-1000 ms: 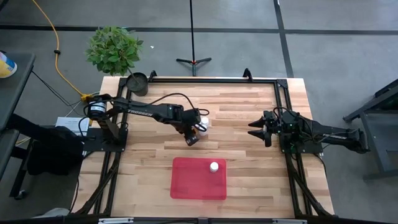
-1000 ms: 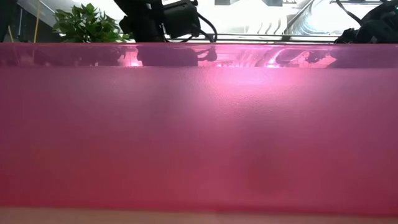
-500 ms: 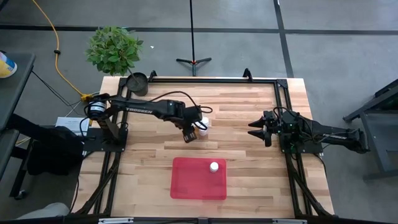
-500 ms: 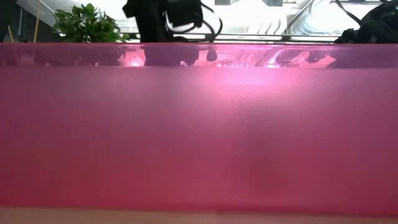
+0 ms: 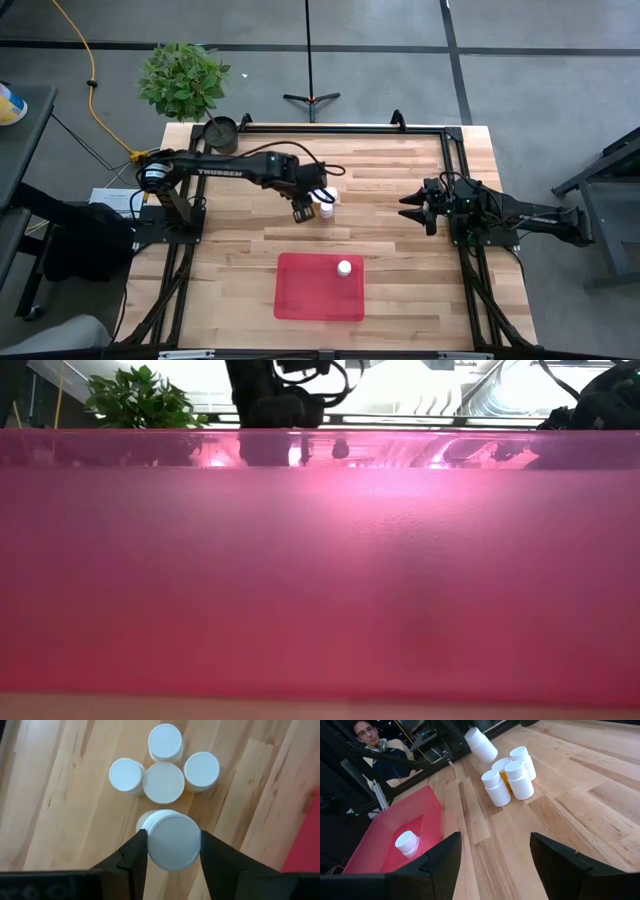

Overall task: Pick and place pill bottles into a basket
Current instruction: Put the white pill bottle into the red bin

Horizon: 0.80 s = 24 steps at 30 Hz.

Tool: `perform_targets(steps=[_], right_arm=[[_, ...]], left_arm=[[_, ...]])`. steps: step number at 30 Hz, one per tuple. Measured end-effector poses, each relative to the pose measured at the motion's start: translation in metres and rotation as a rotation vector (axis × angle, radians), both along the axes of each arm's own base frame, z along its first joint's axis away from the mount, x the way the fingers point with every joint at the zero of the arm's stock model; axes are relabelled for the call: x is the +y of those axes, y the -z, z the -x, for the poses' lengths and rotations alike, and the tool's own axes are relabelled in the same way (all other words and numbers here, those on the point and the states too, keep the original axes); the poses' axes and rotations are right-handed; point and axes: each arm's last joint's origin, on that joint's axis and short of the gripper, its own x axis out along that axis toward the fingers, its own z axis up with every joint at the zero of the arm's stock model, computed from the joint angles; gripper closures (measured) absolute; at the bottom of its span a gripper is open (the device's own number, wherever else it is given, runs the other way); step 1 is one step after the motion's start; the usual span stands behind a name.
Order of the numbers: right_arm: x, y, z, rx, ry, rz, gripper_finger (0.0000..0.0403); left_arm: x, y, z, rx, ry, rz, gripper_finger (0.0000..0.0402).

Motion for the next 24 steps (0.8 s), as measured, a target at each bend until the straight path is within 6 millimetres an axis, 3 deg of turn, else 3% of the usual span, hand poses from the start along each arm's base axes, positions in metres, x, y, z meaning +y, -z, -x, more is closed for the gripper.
perform_targets(steps=[8,24], right_arm=[[0.0,0.0,0.0,-0.001,0.005,-0.014,0.0176],[0.0,0.0,0.0,-0.001,0.005,-0.015,0.0176]], left_arm=[[-0.001,-0.024,0.003,0.013,0.008,0.011,0.0219],[-0.001,-0.095,0.021,0.03,0.036,-0.053,0.0219]])
